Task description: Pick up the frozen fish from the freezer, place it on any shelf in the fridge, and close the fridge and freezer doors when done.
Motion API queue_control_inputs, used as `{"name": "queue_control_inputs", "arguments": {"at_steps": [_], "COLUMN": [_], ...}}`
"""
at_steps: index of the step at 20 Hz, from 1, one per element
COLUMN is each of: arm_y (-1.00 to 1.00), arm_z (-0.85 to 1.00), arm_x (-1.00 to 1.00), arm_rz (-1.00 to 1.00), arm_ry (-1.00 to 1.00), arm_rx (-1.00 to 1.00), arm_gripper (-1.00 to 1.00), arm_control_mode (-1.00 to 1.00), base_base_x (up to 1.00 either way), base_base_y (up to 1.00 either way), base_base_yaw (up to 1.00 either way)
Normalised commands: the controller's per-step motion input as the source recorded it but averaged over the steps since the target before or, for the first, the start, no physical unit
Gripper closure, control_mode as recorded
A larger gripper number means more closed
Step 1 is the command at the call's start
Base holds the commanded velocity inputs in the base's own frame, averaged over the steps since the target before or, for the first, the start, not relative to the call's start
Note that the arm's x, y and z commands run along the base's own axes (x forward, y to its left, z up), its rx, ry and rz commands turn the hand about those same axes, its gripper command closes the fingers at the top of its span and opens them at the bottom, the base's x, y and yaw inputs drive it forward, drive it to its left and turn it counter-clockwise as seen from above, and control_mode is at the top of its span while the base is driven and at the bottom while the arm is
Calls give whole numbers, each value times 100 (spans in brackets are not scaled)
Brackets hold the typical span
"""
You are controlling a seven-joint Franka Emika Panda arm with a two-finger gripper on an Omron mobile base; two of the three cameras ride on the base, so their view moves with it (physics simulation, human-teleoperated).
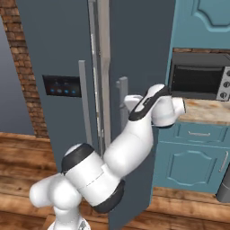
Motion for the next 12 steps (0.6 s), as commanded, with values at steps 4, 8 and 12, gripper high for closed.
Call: {"name": "queue_control_inputs", "arguments": {"at_steps": [4,8,12], "arm_y": [100,100,100], "arm_z": [-25,-31,-23], "arm_x": [86,91,99], "arm_rz": [-27,-30,-32], "arm_ry": [-10,-11,-12], "arm_rx": [0,0,0], "arm_gripper": [-100,-100,-100], "arm_control_mode": [-100,-100,-100], "base_base_x": [0,0,0], "base_base_y": [0,0,0], "base_base_yaw": [0,0,0]}}
